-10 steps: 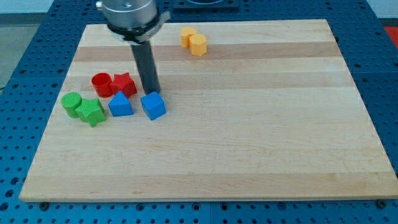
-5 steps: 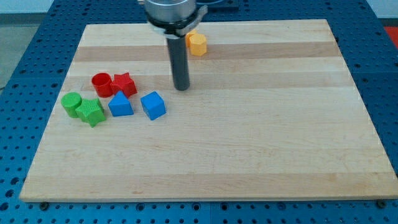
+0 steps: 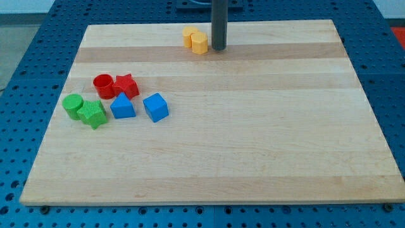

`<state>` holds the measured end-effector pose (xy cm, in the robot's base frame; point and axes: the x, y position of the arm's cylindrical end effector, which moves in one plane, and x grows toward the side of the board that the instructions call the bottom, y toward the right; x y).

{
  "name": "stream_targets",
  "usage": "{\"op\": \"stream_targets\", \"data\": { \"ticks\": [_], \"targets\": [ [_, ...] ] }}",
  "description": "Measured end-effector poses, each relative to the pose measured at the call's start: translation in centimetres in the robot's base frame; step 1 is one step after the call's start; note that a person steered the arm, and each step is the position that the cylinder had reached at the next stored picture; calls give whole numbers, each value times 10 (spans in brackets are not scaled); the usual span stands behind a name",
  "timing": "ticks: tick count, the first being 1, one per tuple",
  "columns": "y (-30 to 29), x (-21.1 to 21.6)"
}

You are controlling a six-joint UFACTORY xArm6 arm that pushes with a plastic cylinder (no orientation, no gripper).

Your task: Separate the heart and hexagon

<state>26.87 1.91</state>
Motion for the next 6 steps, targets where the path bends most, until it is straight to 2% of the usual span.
{"op": "stream_targets", "data": {
  "ticks": [1, 2, 3, 4, 5, 6],
  "targets": [
    [-8, -8],
    [-43, -12],
    [-51, -33],
    [-55, -35],
    [-131, -31],
    [-129, -52]
  ]
}}
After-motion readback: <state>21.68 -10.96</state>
